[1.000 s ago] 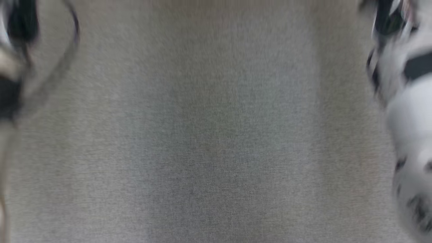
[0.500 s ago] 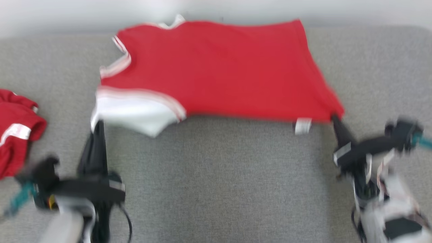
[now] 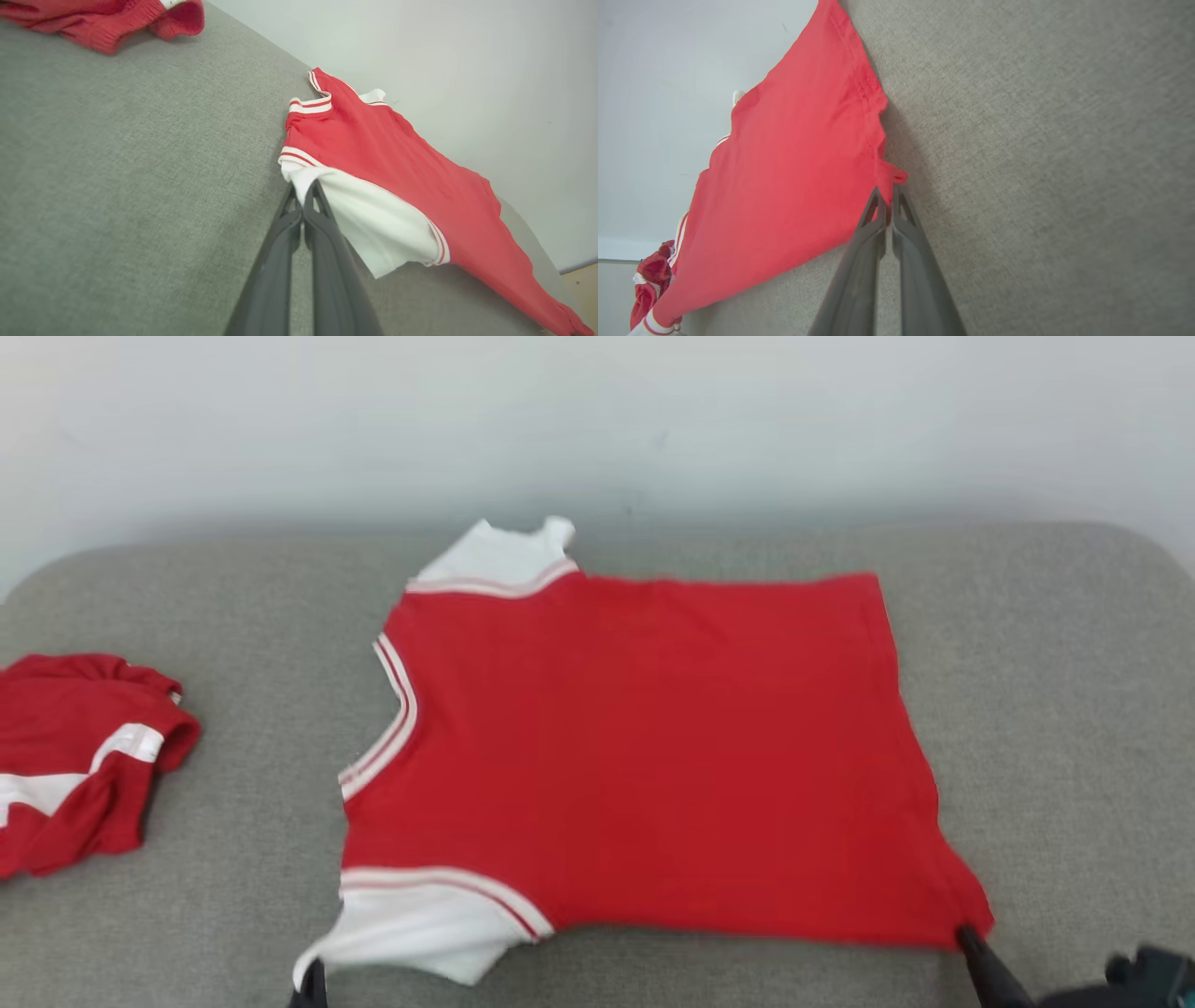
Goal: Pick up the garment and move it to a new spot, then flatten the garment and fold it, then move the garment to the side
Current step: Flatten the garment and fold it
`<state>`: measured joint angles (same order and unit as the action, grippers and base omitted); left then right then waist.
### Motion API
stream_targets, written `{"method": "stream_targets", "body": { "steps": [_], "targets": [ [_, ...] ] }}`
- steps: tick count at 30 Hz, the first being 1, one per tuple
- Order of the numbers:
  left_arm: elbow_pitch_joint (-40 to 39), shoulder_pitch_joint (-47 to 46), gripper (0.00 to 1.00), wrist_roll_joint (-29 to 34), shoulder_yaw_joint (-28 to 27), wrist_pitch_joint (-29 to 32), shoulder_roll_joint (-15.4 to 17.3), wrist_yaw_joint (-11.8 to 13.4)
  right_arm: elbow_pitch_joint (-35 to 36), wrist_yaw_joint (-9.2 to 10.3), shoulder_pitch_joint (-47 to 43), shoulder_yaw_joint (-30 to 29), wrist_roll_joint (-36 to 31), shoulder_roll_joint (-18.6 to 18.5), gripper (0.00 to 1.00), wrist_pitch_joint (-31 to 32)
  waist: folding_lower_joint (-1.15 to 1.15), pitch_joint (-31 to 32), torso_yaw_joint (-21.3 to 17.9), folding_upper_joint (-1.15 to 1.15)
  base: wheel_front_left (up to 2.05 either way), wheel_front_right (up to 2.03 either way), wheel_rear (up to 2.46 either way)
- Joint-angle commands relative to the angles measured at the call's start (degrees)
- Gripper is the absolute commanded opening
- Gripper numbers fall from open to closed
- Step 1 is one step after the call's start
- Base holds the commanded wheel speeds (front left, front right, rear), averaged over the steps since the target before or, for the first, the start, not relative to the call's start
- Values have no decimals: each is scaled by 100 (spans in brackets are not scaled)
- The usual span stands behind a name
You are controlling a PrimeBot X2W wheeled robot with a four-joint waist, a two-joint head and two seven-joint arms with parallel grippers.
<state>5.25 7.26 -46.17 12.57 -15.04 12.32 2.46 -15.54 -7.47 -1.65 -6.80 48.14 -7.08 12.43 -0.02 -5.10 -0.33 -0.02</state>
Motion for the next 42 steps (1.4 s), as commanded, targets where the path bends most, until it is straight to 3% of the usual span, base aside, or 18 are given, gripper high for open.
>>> {"method": "stream_targets", "body": {
  "steps": [1, 6, 15, 22, 26, 35, 42],
  "targets": [
    [-40, 162, 0, 16, -66, -17, -47, -3, 116, -7, -213, -113, -64, 62, 0, 67, 2, 158, 83, 2, 0, 0, 0],
    [-65, 491, 0, 138, -130, -17, -176, -33, 488, -7, -669, -358, -256, 252, 0, 301, 2, 134, 82, 2, 0, 0, 0],
    [100, 251, 0, 464, -150, -17, -329, -240, 677, -8, -592, -532, -270, 405, 0, 556, 2, 53, 56, 2, 0, 0, 0],
    [-7, -240, 0, 746, -127, 36, -117, -488, 721, -8, -246, -671, 325, 413, 0, 816, 2, -1, -16, 2, 0, 0, 0],
    [56, -653, 0, 852, -67, 191, 53, -561, 599, -8, 71, -672, 328, 417, 0, 971, 2, -36, -71, 2, 0, 0, 0],
    [1014, -2358, 0, 952, 158, 782, 439, -845, -198, -8, 1437, -767, 77, 418, 0, 1413, 2, -208, -141, 2, 0, 0, 0],
    [2132, -3438, 0, 812, 414, 938, 501, -958, -1288, -8, 2635, -928, -136, 418, 0, 1346, 2, -357, -184, 2, 0, 0, 0]
  ]
}}
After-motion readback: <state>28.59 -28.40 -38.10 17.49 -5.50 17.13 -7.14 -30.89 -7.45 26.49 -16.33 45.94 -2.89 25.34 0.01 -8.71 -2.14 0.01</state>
